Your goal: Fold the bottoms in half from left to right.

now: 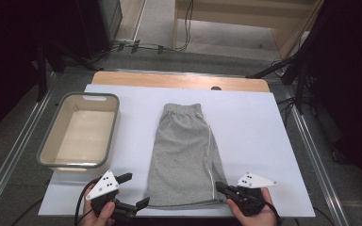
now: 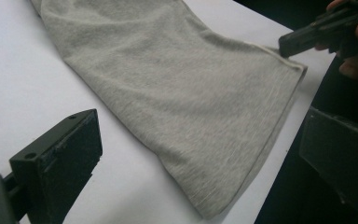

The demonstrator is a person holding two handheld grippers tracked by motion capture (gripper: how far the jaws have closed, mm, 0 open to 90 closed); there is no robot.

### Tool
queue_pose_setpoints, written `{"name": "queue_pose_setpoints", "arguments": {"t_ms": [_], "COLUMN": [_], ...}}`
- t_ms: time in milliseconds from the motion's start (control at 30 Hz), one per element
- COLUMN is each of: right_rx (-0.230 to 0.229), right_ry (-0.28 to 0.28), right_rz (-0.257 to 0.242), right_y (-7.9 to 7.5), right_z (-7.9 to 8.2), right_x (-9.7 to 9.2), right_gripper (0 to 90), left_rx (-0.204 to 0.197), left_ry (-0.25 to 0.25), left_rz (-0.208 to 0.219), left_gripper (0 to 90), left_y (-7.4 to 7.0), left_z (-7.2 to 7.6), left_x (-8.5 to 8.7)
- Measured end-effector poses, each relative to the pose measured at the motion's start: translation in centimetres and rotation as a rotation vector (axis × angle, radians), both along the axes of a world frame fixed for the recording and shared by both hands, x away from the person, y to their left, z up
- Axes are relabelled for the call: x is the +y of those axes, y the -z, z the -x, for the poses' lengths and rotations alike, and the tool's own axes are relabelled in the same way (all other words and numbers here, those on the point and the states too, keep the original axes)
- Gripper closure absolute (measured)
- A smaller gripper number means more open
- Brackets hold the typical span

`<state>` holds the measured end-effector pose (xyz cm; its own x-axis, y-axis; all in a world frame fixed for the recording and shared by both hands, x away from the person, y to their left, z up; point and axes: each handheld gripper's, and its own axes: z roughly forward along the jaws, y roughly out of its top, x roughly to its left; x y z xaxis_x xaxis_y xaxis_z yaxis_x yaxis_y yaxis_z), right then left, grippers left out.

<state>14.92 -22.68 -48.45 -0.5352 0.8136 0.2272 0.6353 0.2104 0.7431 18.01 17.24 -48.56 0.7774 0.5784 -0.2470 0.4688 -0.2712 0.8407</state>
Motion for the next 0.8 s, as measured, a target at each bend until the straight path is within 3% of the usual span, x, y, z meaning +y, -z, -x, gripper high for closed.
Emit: {"name": "queue_pose_setpoints", "arguments": {"t_ms": [200, 267, 433, 567, 700, 800], "right_rx": [-0.021, -0.024, -0.026, -0.021, -0.003, -0.026], "right_ry": [0.024, 0.031, 0.043, 0.059, 0.07, 0.067], "right_rz": [-0.01, -0.009, -0.003, 0.016, 0.012, -0.011], "right_y": [-0.4, -0.4, -0.4, -0.1, 0.4, 0.3], "right_z": [0.6, 0.7, 1.0, 1.4, 1.6, 1.5], "right_x": [-1.5, -1.9, -2.5, -3.1, -3.7, -3.5], "right_gripper": [88.2, 88.2, 88.2, 88.3, 88.3, 88.1], "left_rx": [0.057, 0.057, 0.066, 0.086, 0.104, 0.105], "left_ry": [-0.061, -0.082, -0.055, -0.028, -0.017, -0.006], "left_rz": [-0.061, -0.106, -0.128, -0.146, -0.175, -0.187], "left_gripper": [0.6, 7.8, 15.6, 26.9, 43.7, 56.3], "left_y": [0.9, 1.3, 1.7, 2.1, 2.6, 2.6], "left_z": [-0.3, -0.3, -0.1, 0.1, 0.3, 0.4], "left_x": [-0.8, -1.5, -2.9, -3.7, -4.6, -4.8]}}
